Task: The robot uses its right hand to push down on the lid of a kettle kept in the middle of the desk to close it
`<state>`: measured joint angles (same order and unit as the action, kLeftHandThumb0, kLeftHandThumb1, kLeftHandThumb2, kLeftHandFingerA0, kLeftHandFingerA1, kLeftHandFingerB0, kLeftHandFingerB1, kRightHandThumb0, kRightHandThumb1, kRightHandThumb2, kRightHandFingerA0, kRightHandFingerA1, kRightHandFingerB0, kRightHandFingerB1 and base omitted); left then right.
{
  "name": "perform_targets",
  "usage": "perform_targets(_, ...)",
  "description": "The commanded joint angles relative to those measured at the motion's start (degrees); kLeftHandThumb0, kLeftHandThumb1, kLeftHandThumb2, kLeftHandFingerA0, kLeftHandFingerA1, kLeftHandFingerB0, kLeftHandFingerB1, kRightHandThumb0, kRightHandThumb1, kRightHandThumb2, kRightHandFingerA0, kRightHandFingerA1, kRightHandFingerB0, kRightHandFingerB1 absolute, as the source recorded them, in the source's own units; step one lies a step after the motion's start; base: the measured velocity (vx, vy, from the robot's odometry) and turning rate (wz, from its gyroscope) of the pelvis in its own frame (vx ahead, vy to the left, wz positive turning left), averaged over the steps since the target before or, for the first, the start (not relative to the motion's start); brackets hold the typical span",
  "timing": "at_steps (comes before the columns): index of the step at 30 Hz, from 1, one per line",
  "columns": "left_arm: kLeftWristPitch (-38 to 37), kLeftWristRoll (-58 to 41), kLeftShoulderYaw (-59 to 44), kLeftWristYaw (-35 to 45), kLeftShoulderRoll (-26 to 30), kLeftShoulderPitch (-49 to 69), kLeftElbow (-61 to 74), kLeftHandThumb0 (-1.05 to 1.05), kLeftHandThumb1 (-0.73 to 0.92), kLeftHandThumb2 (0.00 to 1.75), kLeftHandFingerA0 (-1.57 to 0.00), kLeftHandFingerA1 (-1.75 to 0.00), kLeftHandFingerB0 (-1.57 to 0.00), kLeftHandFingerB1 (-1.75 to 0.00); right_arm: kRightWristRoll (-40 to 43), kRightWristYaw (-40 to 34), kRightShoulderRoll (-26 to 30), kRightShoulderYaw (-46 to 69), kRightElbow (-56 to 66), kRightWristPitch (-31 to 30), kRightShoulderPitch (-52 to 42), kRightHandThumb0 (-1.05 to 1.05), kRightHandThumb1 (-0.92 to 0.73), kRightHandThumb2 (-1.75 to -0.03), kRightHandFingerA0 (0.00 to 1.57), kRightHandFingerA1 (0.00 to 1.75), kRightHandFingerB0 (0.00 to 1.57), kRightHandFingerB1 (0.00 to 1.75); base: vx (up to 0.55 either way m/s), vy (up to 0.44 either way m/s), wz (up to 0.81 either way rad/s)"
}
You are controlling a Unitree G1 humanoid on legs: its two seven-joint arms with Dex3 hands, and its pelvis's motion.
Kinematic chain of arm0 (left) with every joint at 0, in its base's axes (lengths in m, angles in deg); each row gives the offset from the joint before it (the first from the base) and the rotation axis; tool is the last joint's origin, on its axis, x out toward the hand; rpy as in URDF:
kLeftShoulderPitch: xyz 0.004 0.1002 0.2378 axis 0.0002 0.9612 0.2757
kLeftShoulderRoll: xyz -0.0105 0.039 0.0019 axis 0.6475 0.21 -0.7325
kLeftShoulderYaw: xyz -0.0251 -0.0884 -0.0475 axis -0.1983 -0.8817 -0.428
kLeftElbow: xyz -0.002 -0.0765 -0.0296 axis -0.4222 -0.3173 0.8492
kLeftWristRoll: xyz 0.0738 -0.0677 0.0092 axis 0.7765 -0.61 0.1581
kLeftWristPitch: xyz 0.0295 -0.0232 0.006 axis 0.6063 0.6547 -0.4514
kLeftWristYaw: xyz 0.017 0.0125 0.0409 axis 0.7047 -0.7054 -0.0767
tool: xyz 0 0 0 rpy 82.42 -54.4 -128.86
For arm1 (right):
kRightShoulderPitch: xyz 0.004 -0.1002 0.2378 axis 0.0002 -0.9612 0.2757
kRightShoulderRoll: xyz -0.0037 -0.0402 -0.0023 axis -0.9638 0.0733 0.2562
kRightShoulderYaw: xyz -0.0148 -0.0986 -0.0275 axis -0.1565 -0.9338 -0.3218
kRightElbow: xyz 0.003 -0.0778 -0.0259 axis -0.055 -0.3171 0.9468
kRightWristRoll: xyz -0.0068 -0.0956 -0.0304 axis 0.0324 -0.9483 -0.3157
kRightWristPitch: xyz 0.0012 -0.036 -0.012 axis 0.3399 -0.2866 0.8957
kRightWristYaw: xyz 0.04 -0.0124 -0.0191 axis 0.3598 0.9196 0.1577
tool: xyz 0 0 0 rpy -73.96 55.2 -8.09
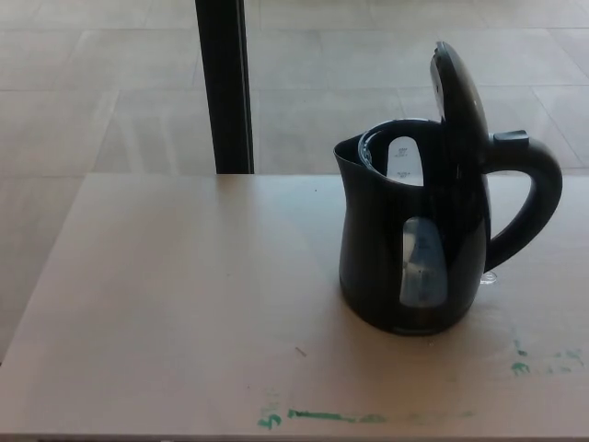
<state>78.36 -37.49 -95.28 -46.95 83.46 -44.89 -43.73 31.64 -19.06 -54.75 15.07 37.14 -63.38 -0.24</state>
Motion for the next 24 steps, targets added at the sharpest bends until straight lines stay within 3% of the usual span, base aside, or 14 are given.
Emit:
perform_targets(1, 0.8, -7.4, -6.0, 9.4, 4.1, -1.9, -3.4, -0.71, 0.55, 0.92, -0.47, -0.61, -0.32, -0.50, 12.6, 6.6, 1.6, 8.6, 2.9, 0.5, 0.1, -0.82, -0.63, -1.03, 0.25, 0.65, 0.05, 0.37, 0.00, 0.000, 0.00)
perform_targets(2, 0.7, -7.5, -6.4, 9.6, 3.9, -2.1, -3.9, -0.68, 0.68, 0.61, -0.50, -0.51, -0.37, -0.36, 12.4, 6.0, 1.6, 8.9, 3.8, -0.2, -0.1, -0.84, -0.65, -1.05, 0.26, 0.65, 0.04, 0.37, 0.00, 0.000, 0.00)
perform_targets(7, 0.3, -7.2, -7.6, 9.3, 3.7, -2.5, -5.5, -0.67, 0.67, 0.60, -0.52, -0.51, -0.36, -0.36, 14.2, 4.0, 1.4, 11.9, 8.1, -2.4, 1.4, -0.86, -0.67, -1.05, 0.26, 0.66, 0.04, 0.38, 0.00, 0.000, 0.00)
perform_targets(8, 0.1, -6.7, -7.2, 9.8, 3.9, -2.5, -5.6, -0.67, 0.68, 0.61, -0.51, -0.51, -0.35, -0.36, 14.6, 3.9, 2.0, 12.2, 11.1, -2.6, 2.5, -0.83, -0.85, -0.66, 0.24, 0.62, 0.09, 0.32, 0.00, 0.000, 0.00)
perform_targets(10, 1.4, -6.8, -7.5, 8.9, 4.0, -2.7, -5.6, -0.68, 0.52, 0.90, -0.50, -0.62, -0.32, -0.49, 15.2, 3.2, 3.3, 13.0, 12.8, -2.4, 5.6, -0.88, -0.65, -1.04, 0.27, 0.63, 0.05, 0.35, 0.00, 0.000, 0.00)
perform_targets(12, 0.6, -6.5, -7.2, 9.6, 4.2, -2.8, -6.3, -0.63, 0.70, 0.61, -0.51, -0.49, -0.35, -0.35, 15.4, 2.7, 4.2, 12.8, 17.5, -3.4, 7.4, -0.94, -0.68, -1.04, 0.28, 0.65, 0.07, 0.37, 0.00, 0.000, 0.00)
perform_targets(13, 0.3, -6.4, -7.0, 9.8, 4.3, -2.8, -6.3, -0.64, 0.69, 0.61, -0.53, -0.51, -0.37, -0.36, 15.3, 2.6, 4.8, 12.6, 19.3, -3.9, 8.4, -0.85, -0.82, -0.65, 0.29, 0.55, 0.12, 0.28, 0.00, 0.000, 0.00)
perform_targets(15, 0.7, -6.5, -6.9, 9.4, 4.3, -2.9, -6.2, -0.67, 0.54, 0.92, -0.48, -0.61, -0.29, -0.48, 16.0, 3.1, 6.2, 12.6, 21.0, -4.6, 11.1, -0.77, -0.83, -0.66, 0.25, 0.48, 0.13, 0.24, 0.00, 0.000, 0.00)
perform_targets(17, 0.5, -6.0, -6.2, 10.6, 4.8, -3.0, -6.7, -0.67, 0.70, 0.62, -0.50, -0.48, -0.35, -0.34, 16.1, 1.4, 9.8, 10.6, 27.2, -8.2, 18.0, -0.74, -0.88, -0.66, 0.20, 0.37, 0.08, 0.26, 0.00, 0.000, 0.00)
perform_targets(18, 0.8, -6.2, -6.4, 10.6, 4.9, -3.2, -6.9, -0.68, 0.55, 0.92, -0.45, -0.59, -0.29, -0.48, 16.0, 1.4, 10.3, 10.3, 27.8, -8.7, 18.9, -0.37, -0.51, -1.09, 0.01, 0.50, 0.00, 0.50, 0.00, 0.000, 0.00)
perform_targets(19, 0.8, -6.5, -6.6, 10.5, 4.8, -3.2, -7.0, -0.65, 0.70, 0.61, -0.50, -0.48, -0.35, -0.34, 15.3, 0.7, 11.4, 9.2, 29.5, -9.2, 21.7, -0.82, -0.84, -0.65, 0.30, 0.46, 0.21, 0.32, 0.00, 0.000, 0.00)
perform_targets(20, 0.2, -6.5, -6.6, 10.5, 4.7, -3.0, -7.0, -0.65, 0.70, 0.61, -0.49, -0.48, -0.34, -0.35, 13.6, -0.8, 12.6, 7.4, 32.2, -10.0, 25.2, -0.84, -0.70, -1.05, 0.29, 0.54, 0.16, 0.44, 0.00, 0.000, 0.00)
perform_targets(23, 1.0, -7.5, -7.7, 9.6, 4.5, -3.3, -7.1, -0.68, 0.55, 0.91, -0.48, -0.61, -0.29, -0.48, 12.5, -0.9, 14.4, 3.9, 34.4, -11.9, 30.8, -0.83, -0.84, -0.67, 0.28, 0.44, 0.21, 0.31, 0.00, 0.000, 0.00)
perform_targets(24, 1.1, -7.6, -7.8, 9.5, 4.4, -3.2, -6.5, -0.64, 0.68, 0.61, -0.53, -0.53, -0.36, -0.36, 11.6, 0.0, 15.2, 2.4, 35.6, -11.8, 31.7, -0.82, -0.86, -0.67, 0.25, 0.47, 0.17, 0.32, 0.00, 0.000, 0.00)
